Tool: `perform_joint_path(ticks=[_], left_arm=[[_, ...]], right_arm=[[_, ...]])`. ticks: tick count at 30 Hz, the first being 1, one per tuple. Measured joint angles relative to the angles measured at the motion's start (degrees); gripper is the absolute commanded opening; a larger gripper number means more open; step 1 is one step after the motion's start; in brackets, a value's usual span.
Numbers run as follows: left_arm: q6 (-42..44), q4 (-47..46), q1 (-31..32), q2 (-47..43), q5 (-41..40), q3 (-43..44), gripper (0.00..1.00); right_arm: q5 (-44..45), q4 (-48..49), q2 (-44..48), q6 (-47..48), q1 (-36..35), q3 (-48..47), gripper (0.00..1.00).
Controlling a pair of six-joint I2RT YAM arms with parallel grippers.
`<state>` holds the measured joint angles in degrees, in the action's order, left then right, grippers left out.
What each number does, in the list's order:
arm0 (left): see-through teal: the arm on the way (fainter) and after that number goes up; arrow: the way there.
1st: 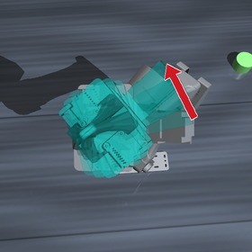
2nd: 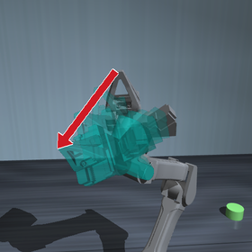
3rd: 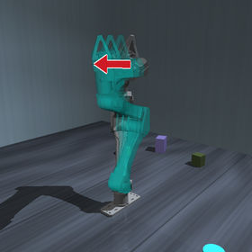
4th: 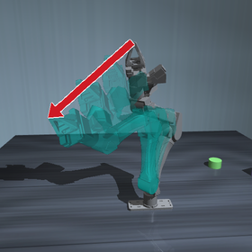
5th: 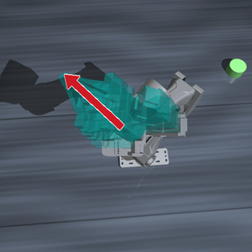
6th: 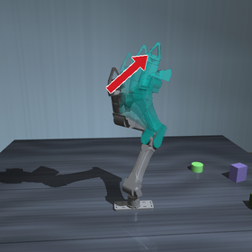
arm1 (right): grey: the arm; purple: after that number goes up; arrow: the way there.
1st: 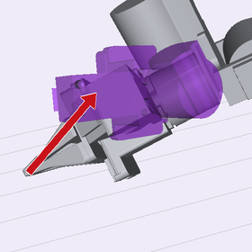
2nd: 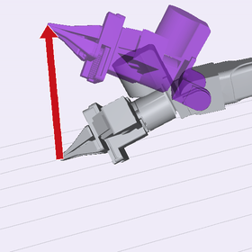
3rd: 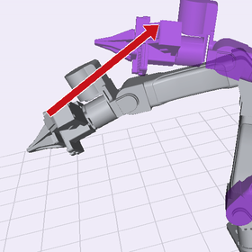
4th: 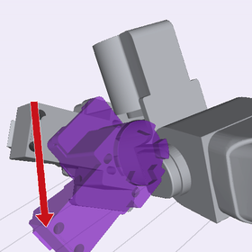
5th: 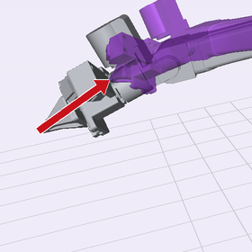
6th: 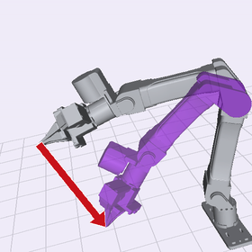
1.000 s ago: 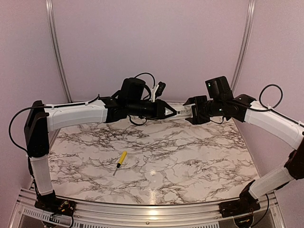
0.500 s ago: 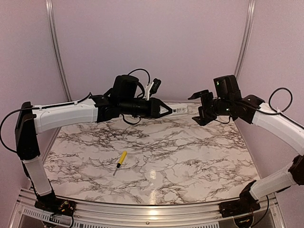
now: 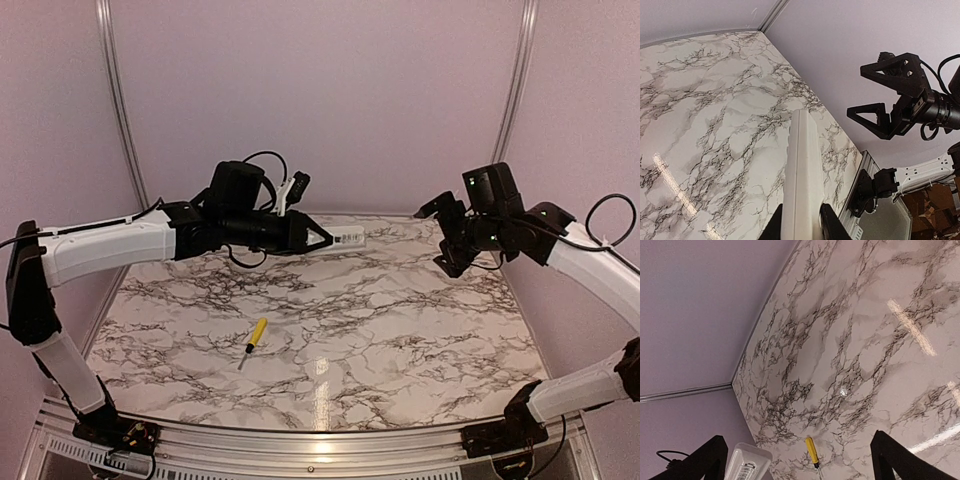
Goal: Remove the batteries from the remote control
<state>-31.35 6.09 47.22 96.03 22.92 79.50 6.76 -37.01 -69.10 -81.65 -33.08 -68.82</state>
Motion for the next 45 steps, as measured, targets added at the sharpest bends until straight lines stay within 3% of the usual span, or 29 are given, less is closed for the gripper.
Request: perform_joint_path(ticks=[13,31,37,45], left_arm=[[-2.38,3.69,-6.34,-5.81,1.03,-8.00,0.00],[-10.03,7.45,-6.43,-5.11,4.87,-9.11,0.00],[-13.44,4.48,-4.24,-5.70,6.80,-15.67,0.00],[-14.69,-2.93,-3.02,-5.66,13.97,-15.69,0.00]], right_arm=[[1.62,-2.91,-0.98,14.19,0.31,-0.85,0.98],[-6.75,-4.85,-2.89,36.44,0.87,-6.47,0.98],[-13.03,-4.61,-2.40,42.75,0.92,-4.98,0.96],[-21.38,-3.67,-0.35,46.31,0.92,-3.21,0.96]])
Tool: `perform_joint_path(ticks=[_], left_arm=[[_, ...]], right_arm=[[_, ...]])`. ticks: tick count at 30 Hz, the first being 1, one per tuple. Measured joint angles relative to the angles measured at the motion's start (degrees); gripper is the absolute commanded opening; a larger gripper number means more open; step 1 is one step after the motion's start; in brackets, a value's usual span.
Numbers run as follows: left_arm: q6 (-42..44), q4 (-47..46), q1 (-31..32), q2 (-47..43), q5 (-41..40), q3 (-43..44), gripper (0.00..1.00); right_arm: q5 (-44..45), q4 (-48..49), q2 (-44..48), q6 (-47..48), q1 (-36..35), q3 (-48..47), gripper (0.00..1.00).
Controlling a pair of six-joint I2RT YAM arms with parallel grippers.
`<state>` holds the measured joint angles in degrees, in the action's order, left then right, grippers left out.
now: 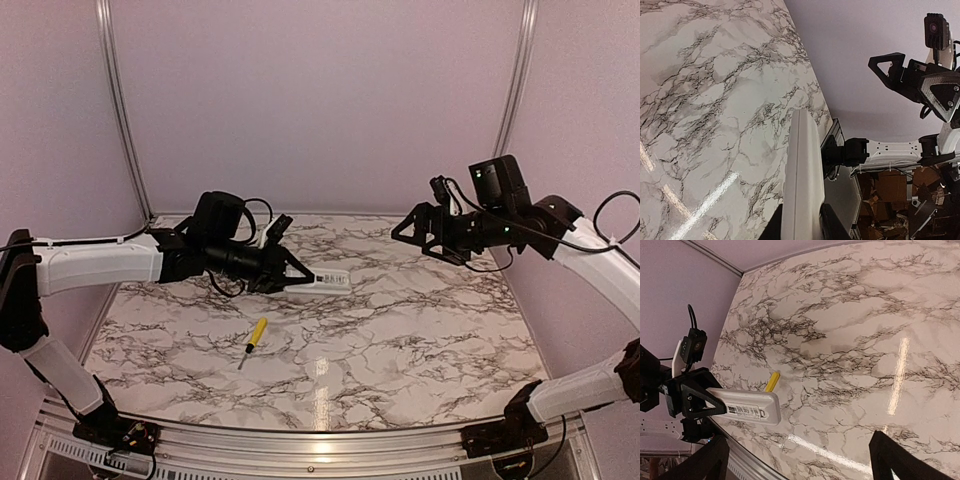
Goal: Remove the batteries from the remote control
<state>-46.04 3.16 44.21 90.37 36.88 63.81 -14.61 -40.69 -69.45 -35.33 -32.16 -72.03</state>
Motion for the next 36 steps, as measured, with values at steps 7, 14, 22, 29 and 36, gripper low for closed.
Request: perform_joint_path(ticks=[7,14,22,29,36], left_arm=[[-0.48,-5.09,0.00,3.04,4.81,1.44,0.00],[-2.25,-9.66,0.00,5.62,6.69,2.25,0.00],[-6.10,-18.27,0.00,6.21,7.93,2.23,0.00],[-8.55,-22.36,0.00,8.13,8.15,2.23,0.00],[-10.56,-22.75,0.00,8.46,7.19,2.23,0.00]], right_arm=[[-5.79,1.88,2.03,1.53,0.00,0.28,0.96],[-10.36,4.90,2.08,1.14,0.00,1.79,0.95],[-14.08,8.02,2.08,-0.70,0.00,3.52,0.94],[-16.24,10.03,2.08,-1.55,0.00,3.61,0.93],[-17.00,11.56,2.08,-2.14,0.00,3.63,0.92]])
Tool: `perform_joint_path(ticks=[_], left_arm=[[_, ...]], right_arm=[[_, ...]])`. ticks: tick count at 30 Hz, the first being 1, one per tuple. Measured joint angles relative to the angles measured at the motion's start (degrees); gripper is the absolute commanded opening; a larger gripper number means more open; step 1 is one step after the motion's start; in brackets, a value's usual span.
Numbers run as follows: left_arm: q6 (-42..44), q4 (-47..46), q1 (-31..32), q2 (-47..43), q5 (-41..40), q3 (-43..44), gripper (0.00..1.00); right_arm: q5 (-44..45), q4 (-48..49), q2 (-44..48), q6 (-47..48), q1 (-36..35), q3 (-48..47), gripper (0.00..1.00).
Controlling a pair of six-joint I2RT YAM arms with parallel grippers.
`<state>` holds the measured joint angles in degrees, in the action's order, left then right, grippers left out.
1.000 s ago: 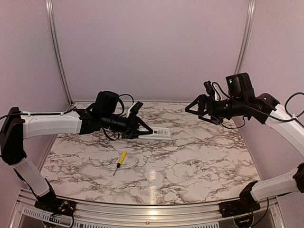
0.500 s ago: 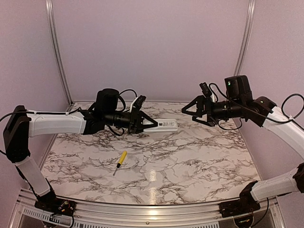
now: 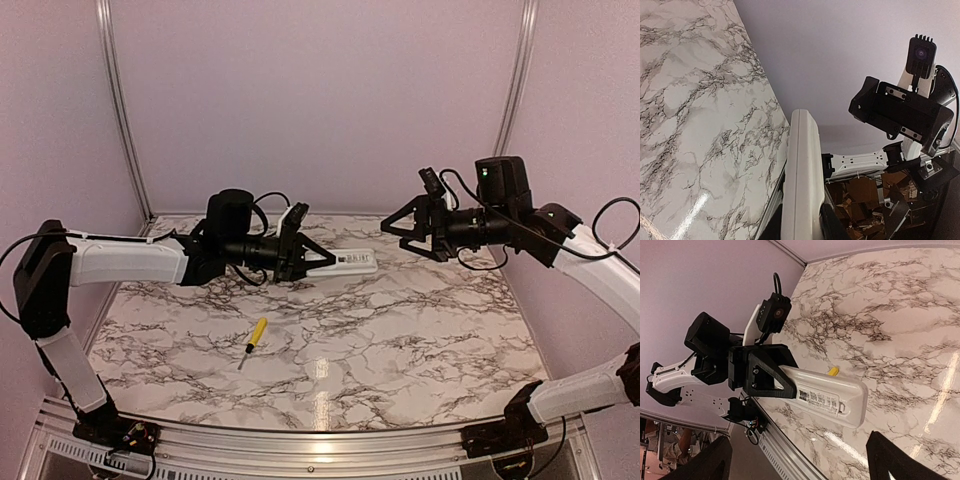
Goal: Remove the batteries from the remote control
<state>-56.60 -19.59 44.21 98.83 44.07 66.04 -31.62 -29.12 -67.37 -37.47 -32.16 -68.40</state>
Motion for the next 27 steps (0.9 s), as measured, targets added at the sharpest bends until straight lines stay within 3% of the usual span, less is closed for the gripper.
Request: perform_joint_path(ticks=[27], left_arm=[[-4.76,-1.33,3.34,0.24,-8.44,0.02,0.00]], right_arm=[[8.17,-0.55,-2.97,1.97,-5.49,-1.42,0.90]])
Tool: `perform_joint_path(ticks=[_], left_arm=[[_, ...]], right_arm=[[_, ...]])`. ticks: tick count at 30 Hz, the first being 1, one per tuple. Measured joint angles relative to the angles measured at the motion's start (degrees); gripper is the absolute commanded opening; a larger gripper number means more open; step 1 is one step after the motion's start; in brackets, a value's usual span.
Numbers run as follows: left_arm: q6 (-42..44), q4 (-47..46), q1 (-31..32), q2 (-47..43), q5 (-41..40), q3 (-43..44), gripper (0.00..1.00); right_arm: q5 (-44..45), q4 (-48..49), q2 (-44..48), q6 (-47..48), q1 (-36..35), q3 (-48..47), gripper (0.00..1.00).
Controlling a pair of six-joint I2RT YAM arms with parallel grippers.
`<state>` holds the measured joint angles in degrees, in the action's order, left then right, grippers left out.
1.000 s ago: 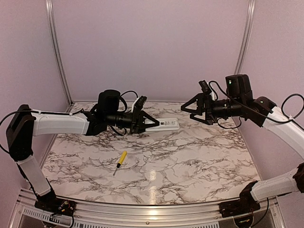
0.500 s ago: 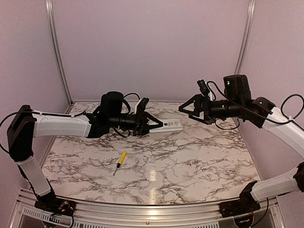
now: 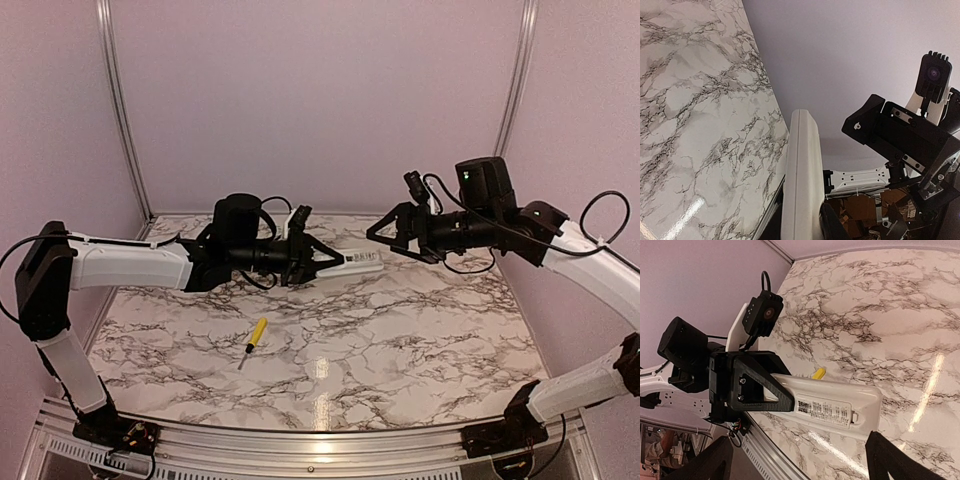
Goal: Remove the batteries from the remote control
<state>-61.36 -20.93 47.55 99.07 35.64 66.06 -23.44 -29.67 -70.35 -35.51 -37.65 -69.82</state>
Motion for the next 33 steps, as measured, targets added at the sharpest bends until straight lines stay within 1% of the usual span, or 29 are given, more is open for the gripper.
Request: perform_joint_path(ticks=[9,17,33], left_arm=[[-0.17,0.26,0.15,0.57,-0.35,0.85,0.00],[-0.13,0.55,0.33,2.32,-0.31,3.50,0.00],[0.04,0.66,0.94,3.23,-0.13,4.33,0.00]], right_arm=[[0.70,-0.83,-1.16,0.22,-0.24,-1.20,0.89],[1.31,-0.68,-2.08,0.22,-0.72,-1.29,0.88],[2.62,0.46,-4.02,0.26,-0.74,-1.29,0.88]])
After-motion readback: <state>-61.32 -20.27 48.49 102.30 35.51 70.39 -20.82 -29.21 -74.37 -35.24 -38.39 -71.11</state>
